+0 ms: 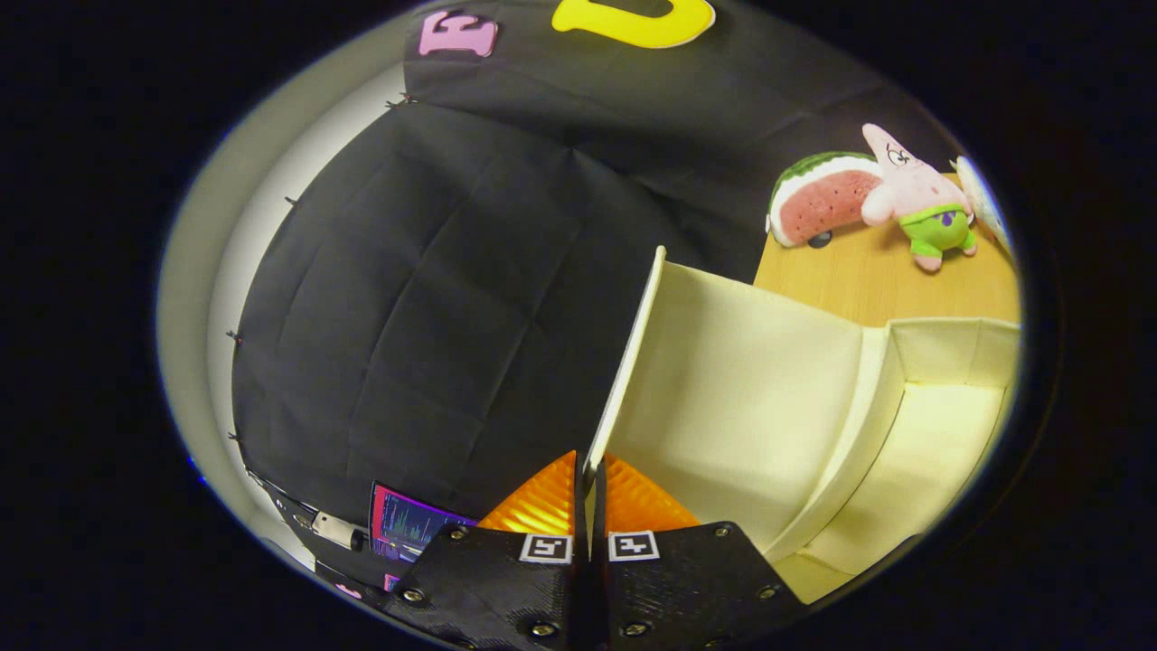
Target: Open the storage box then place both shoes into the box .Put the left shoe in first, then the right shoe, with the right side of both shoes facing outward in a uniform manner.
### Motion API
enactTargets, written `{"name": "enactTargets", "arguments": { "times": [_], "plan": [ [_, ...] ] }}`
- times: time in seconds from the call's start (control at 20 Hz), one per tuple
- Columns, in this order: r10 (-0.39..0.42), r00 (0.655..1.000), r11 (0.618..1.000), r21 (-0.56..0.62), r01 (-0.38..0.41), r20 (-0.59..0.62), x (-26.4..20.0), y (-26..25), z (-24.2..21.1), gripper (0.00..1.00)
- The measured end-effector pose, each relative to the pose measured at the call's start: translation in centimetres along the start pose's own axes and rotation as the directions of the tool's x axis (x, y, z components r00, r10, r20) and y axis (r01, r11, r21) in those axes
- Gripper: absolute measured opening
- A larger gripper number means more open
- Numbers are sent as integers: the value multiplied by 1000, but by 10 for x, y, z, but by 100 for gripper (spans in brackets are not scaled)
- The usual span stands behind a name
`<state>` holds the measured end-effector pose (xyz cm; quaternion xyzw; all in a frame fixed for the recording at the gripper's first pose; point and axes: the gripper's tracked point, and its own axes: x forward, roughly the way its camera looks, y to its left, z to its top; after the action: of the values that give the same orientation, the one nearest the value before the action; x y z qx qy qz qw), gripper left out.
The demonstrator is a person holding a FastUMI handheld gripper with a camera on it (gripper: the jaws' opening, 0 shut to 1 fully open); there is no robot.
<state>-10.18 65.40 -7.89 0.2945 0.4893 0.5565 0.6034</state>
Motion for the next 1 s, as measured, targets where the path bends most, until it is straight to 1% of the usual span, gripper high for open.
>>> {"name": "enactTargets", "arguments": {
  "times": [0.1,0.3,0.45,0.65,0.8,0.85,0.9,0.95,1.0],
  "plan": [
    [-21,1000,1000,1,21,-3,22,-6,-6,1],
    [-96,995,995,-2,96,-32,64,-27,-21,0],
    [-151,987,988,-23,150,-54,89,-47,-31,3],
    [-239,966,971,-33,237,-100,115,-77,-49,3],
    [-306,943,952,-68,299,-132,128,-101,-58,5],
    [-317,938,948,-84,307,-139,127,-103,-59,8],
    [-310,940,950,-97,298,-140,128,-100,-59,11],
    [-310,941,948,-118,296,-137,123,-97,-56,23],
    [-305,944,948,-134,288,-127,117,-92,-51,32]
  ]
}}
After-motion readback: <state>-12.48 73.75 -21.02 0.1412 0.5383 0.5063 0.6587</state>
